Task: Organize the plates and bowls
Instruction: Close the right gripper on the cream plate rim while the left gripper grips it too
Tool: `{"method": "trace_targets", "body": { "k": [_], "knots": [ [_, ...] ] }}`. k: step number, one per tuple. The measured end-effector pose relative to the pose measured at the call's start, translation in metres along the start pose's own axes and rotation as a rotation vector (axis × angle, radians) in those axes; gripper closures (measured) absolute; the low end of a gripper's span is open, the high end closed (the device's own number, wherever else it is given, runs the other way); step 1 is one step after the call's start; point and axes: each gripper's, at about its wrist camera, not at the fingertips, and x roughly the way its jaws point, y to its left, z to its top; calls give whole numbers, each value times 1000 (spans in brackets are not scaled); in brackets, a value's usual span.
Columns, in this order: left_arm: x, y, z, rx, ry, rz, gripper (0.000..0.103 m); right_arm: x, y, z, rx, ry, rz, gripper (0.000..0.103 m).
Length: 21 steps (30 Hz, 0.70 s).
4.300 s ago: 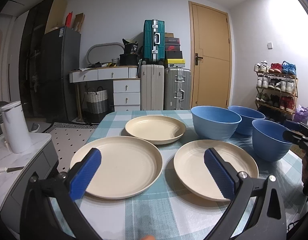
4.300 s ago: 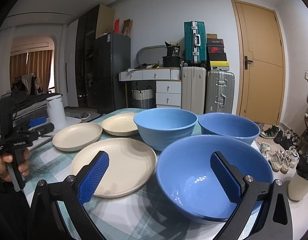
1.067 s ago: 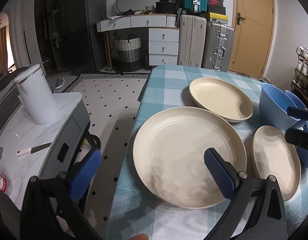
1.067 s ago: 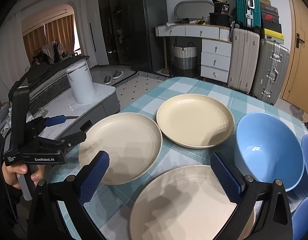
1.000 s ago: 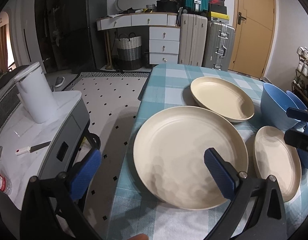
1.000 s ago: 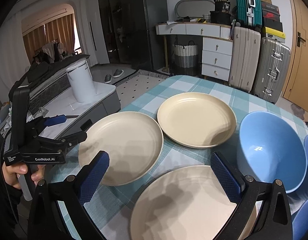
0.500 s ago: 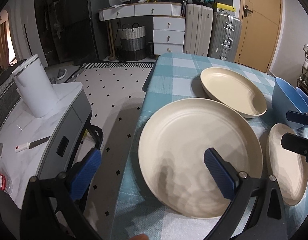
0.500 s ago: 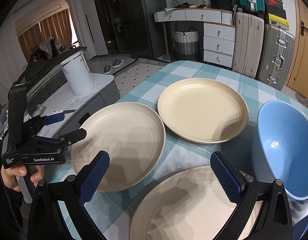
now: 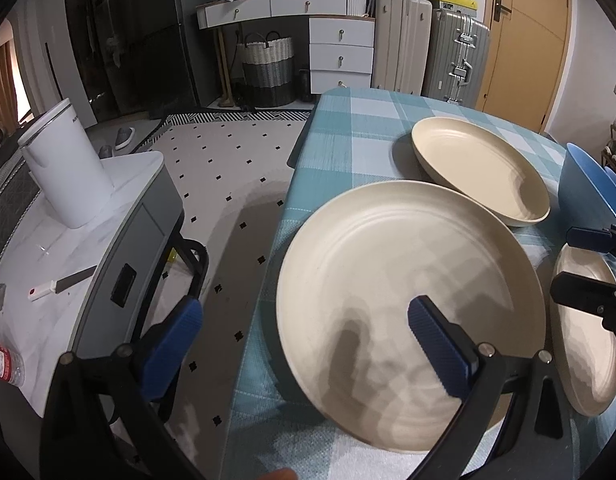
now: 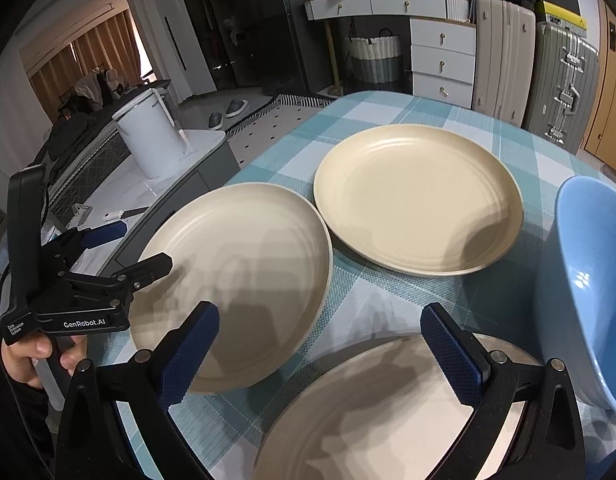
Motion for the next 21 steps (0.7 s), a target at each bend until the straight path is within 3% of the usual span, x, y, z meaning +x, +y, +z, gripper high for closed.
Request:
{"method": "trace_targets", "body": {
  "k": [21],
  "knots": [
    [24,2,0,0,55,10,0,35,0,7,7,75,39,4]
  ]
}}
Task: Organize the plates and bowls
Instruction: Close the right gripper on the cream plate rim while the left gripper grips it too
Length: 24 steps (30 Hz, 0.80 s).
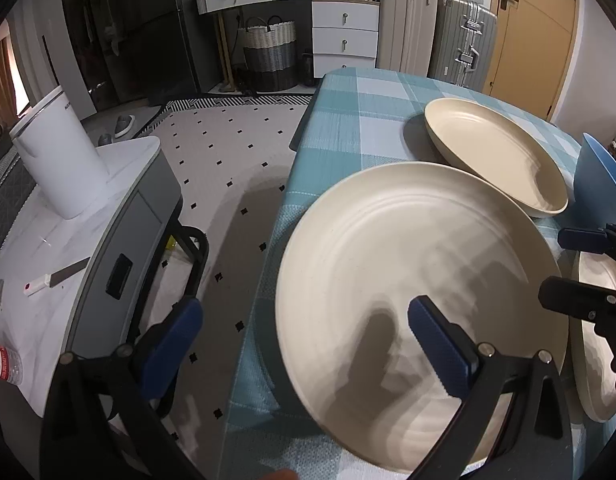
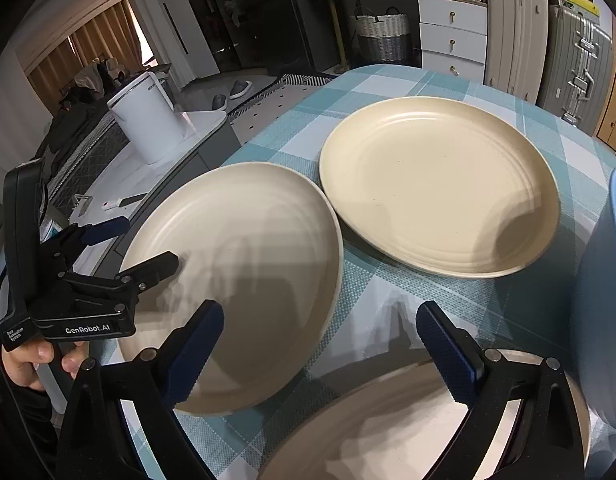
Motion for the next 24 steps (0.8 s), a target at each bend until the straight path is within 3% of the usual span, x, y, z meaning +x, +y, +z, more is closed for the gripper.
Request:
{"method": "trace_targets", "body": {
  "k": [10,15,24],
  "knots": [
    [3,0,2,-4,7,0,1,10,3,4,-6,22,18,8],
    [4,1,1,-1,10,-6,2,14,3,6,-7,35,21,18],
    [5,1,-1,1,26,-19,10,17,3,8,-6,42,23,25]
  ]
}}
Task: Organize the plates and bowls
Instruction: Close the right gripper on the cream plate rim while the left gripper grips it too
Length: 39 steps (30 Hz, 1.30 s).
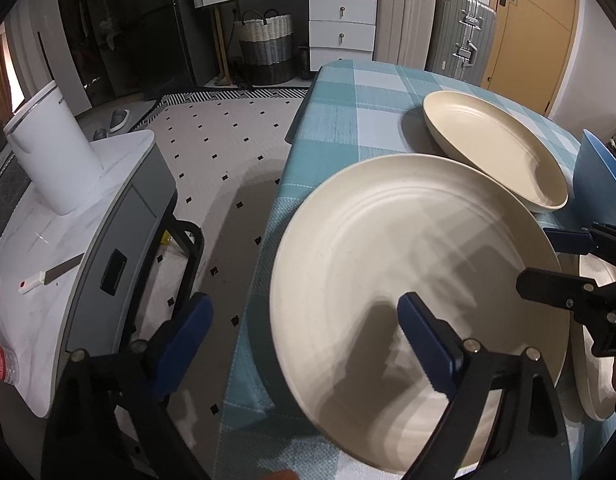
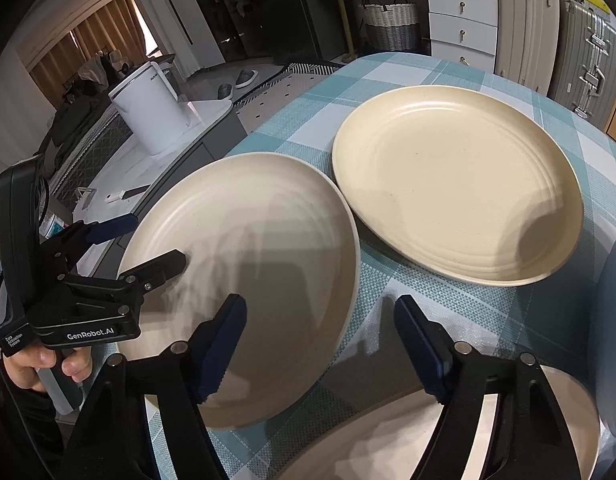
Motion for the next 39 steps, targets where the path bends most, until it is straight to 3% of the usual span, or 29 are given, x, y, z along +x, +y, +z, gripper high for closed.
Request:
{"method": "trace_targets", "body": {
  "k": [16,24,30,39],
  "knots": [
    [-1,3,-3,1,13,-17,28,4,9,0,-17,17,8,50],
    [-4,1,-4,13,14,-33,47,2,7,0,-13,18,-4,62],
    [-6,1,-4,17,13,-39,56,-1,7,-2,-16,18,-21,69],
    [-8,3,-5,16,7,-14,77,-2,8,-4,-29,18,-54,81]
  ]
}}
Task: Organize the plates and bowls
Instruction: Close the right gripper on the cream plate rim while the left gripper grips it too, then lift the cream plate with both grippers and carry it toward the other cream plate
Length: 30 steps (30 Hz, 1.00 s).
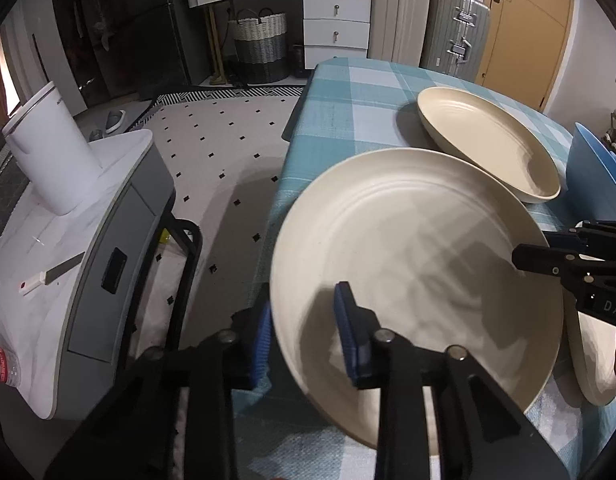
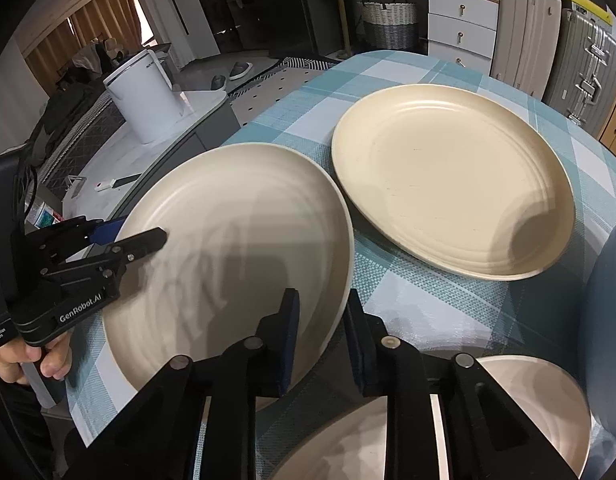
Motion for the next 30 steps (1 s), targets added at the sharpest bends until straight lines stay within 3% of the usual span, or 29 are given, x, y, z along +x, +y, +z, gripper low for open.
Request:
{"method": "trace_targets", "body": {
  "k": [30],
  "knots": [
    [-20,1,-1,5,-15,6,78,-19,7,1,-19,-22,-22,83]
  ]
}}
